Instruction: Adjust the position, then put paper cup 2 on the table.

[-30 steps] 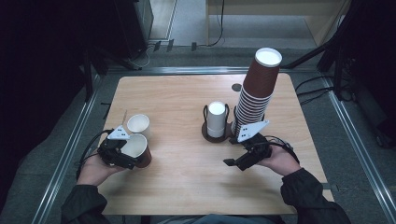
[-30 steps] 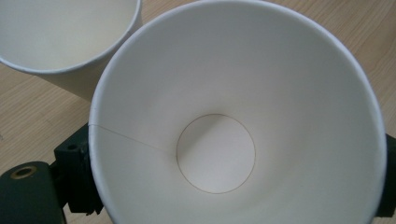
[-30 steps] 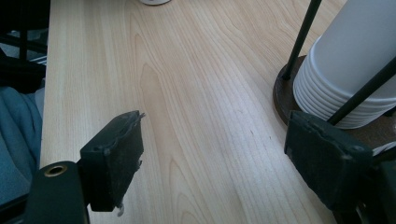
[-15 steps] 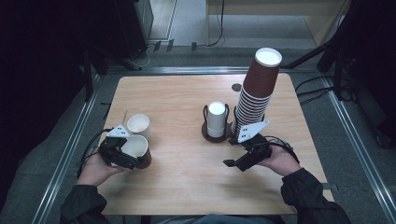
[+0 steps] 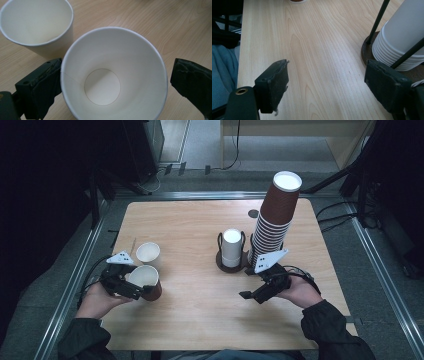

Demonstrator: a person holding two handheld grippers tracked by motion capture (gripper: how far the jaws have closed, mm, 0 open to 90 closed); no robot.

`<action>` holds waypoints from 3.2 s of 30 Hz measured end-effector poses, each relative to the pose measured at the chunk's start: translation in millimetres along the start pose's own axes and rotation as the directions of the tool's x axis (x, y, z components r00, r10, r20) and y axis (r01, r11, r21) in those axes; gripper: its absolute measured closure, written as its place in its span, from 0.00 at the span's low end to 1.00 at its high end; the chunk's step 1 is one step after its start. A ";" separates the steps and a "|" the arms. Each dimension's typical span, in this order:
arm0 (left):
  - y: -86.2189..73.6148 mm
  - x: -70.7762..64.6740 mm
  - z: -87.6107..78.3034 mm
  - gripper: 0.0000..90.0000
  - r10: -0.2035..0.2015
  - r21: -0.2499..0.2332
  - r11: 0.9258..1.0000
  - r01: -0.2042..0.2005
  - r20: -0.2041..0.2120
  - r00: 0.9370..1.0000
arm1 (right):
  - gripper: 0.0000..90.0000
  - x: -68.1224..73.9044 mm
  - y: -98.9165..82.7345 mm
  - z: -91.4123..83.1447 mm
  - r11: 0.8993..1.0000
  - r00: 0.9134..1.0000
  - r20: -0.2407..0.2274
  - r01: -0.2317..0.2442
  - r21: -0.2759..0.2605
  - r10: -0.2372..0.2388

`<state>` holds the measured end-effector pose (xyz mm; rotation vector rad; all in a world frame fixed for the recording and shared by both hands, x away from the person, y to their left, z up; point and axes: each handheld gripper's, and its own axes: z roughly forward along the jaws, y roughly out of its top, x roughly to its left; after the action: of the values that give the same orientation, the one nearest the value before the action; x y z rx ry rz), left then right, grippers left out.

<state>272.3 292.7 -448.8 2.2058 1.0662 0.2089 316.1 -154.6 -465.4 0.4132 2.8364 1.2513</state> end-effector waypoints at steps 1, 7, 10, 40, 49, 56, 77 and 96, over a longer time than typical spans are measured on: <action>1.0 0.2 -2.3 0.00 -0.002 -0.008 1.000 0.002 0.006 1.000 | 0.22 -0.2 0.0 -0.1 1.000 1.000 0.001 -0.001 0.001 0.001; 9.2 -4.9 -13.1 0.00 -0.004 -0.027 1.000 0.004 -0.013 1.000 | 0.22 0.0 0.0 -0.2 1.000 1.000 0.000 -0.009 0.004 0.009; 13.4 -7.3 -17.6 0.00 -0.013 -0.051 0.999 0.012 -0.013 1.000 | 0.22 0.0 0.0 -0.1 1.000 1.000 0.001 -0.009 0.006 0.009; 59.0 -50.3 20.6 0.00 0.071 -0.081 0.994 -0.069 0.028 0.997 | 0.22 3.5 -6.2 -8.2 1.000 0.999 0.030 -0.022 -0.012 0.022; 70.3 -64.8 42.5 0.00 0.088 -0.080 0.993 -0.086 0.021 0.996 | 0.22 6.5 -9.0 -10.3 0.999 0.999 0.042 -0.034 -0.010 0.034; 75.9 -77.5 59.8 0.00 0.118 -0.071 0.991 -0.116 0.032 0.992 | 0.22 6.3 -11.1 -12.2 0.999 0.998 0.050 -0.036 -0.014 0.036; 79.8 -113.7 115.0 0.00 0.154 -0.032 0.988 -0.153 0.025 0.988 | 0.22 9.5 -10.1 -2.5 1.000 0.998 0.060 -0.027 -0.013 0.028; 80.3 -123.3 158.0 0.00 0.204 0.027 0.978 -0.207 0.078 0.976 | 0.21 10.8 -21.7 4.7 0.998 0.992 0.118 -0.055 0.010 0.054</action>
<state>307.5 86.3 -501.6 2.3370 0.8064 0.1980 301.1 -162.5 -483.4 0.5496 2.7537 1.1756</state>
